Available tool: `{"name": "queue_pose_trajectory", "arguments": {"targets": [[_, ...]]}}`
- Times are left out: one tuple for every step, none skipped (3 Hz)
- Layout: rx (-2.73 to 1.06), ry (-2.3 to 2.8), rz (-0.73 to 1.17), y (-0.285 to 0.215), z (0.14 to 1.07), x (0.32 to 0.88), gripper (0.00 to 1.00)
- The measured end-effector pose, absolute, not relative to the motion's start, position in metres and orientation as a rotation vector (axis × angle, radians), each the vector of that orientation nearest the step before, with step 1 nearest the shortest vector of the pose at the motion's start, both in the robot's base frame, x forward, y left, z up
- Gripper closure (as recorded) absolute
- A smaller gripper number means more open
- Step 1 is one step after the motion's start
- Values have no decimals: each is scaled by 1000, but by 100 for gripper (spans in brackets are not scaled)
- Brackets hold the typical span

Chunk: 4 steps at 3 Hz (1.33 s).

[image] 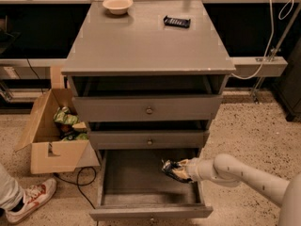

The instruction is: Place blue chip bag into bottom drawer

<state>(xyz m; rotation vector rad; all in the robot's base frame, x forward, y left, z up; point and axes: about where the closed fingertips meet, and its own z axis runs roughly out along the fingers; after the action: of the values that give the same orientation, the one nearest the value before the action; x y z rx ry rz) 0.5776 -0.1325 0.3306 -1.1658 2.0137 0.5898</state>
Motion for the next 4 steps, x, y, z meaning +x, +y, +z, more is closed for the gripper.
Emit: {"name": "queue_pose_trajectory", "arguments": {"targets": [[-1115,2063,588,-124,282,598,73],[-1091,2085,600,-116,259,608,51],[-1063,2095,636,-99,235,620,27],[-1008,2083,690,-97,224,626,4]]}}
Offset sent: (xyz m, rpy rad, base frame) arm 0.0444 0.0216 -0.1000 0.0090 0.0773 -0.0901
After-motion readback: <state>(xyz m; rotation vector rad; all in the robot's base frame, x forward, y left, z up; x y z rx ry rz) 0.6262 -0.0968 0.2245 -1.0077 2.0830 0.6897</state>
